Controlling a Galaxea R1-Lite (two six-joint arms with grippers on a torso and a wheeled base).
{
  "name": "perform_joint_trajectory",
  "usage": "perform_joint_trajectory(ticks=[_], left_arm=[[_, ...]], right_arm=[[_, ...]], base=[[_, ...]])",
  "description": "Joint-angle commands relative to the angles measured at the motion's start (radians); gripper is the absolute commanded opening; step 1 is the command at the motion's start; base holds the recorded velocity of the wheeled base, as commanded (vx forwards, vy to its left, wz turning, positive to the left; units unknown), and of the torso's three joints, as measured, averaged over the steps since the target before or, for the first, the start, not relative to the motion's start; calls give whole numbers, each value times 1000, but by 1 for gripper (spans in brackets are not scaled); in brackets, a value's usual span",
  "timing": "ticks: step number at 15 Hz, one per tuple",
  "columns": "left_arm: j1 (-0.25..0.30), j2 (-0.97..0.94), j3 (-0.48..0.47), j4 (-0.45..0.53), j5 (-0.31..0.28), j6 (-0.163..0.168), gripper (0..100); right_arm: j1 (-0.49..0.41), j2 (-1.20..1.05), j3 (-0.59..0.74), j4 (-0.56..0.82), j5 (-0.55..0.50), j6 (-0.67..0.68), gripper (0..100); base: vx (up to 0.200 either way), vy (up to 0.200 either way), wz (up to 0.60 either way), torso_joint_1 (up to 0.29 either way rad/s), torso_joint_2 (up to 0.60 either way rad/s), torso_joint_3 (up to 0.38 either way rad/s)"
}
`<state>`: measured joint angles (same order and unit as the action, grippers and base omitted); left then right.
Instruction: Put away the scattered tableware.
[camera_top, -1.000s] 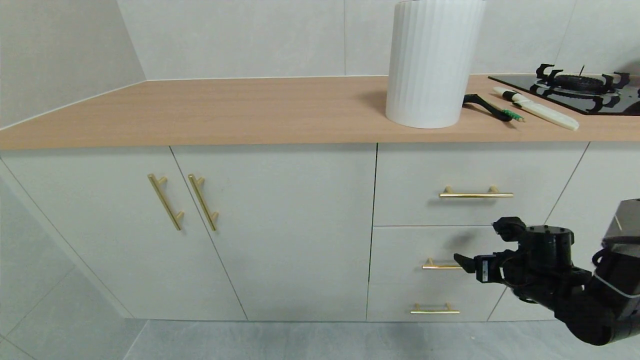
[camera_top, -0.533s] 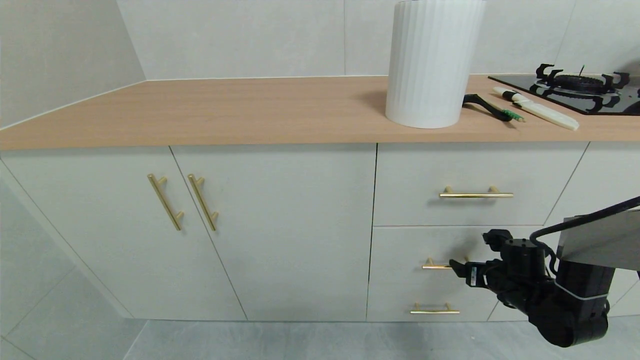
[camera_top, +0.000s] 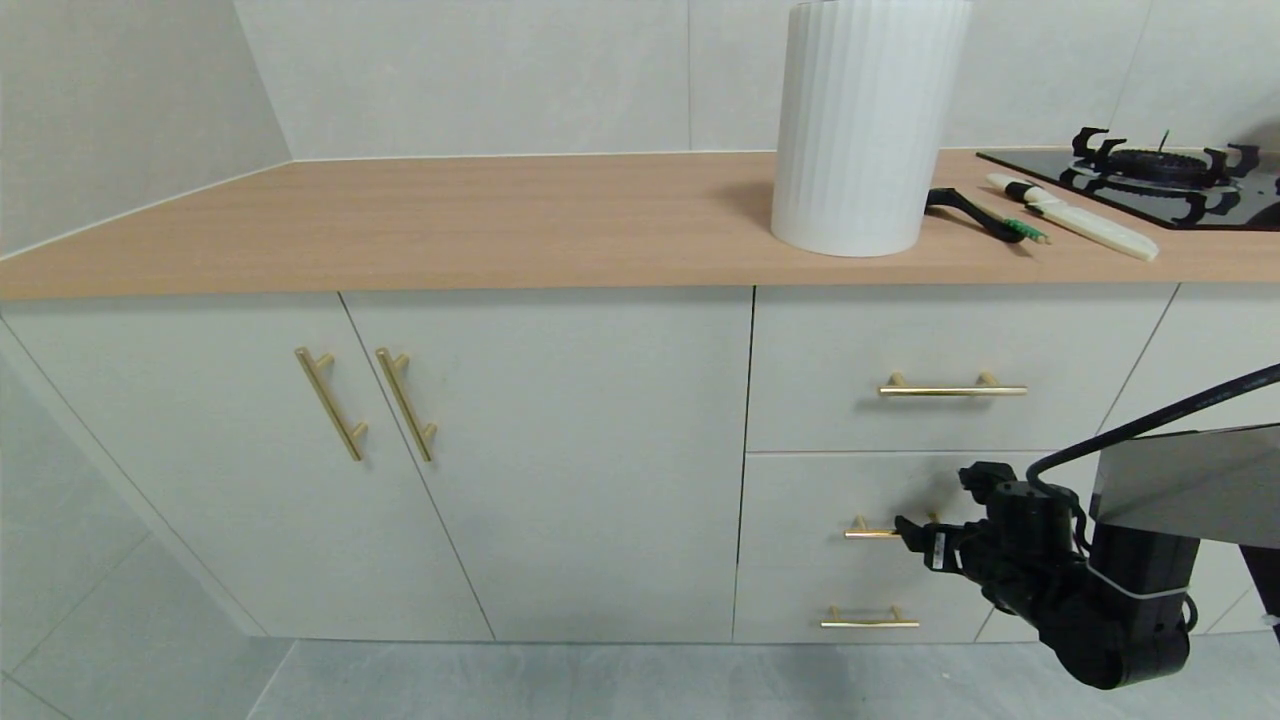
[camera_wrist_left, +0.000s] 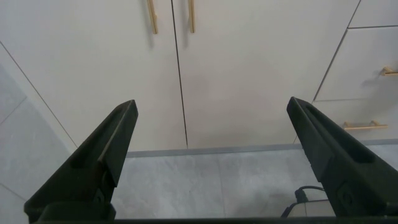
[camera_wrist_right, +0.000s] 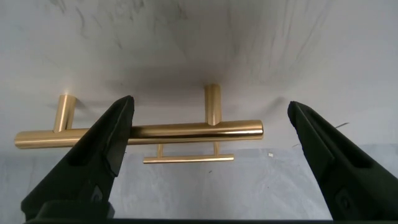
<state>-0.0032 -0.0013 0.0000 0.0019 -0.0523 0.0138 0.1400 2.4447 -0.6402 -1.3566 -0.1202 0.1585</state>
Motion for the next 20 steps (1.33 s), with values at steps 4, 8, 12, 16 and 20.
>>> perform_joint_trajectory(ticks=[4, 8, 12, 16, 20], left_arm=[[0, 1, 0, 0, 0, 0, 100], [0, 1, 0, 1, 0, 0, 100], [0, 1, 0, 0, 0, 0, 100], [0, 1, 0, 0, 0, 0, 100], [0, 1, 0, 0, 0, 0, 100]], right_arm=[[1, 11, 1, 2, 1, -5, 100], [1, 17, 1, 5, 1, -8, 100], [3, 17, 2, 7, 1, -8, 100], [4, 17, 10, 10, 1, -11, 100], [6, 5, 40, 10, 2, -22, 100]], base=[[0, 0, 0, 0, 0, 0], [0, 0, 0, 0, 0, 0], [0, 0, 0, 0, 0, 0], [0, 0, 0, 0, 0, 0], [0, 0, 0, 0, 0, 0]])
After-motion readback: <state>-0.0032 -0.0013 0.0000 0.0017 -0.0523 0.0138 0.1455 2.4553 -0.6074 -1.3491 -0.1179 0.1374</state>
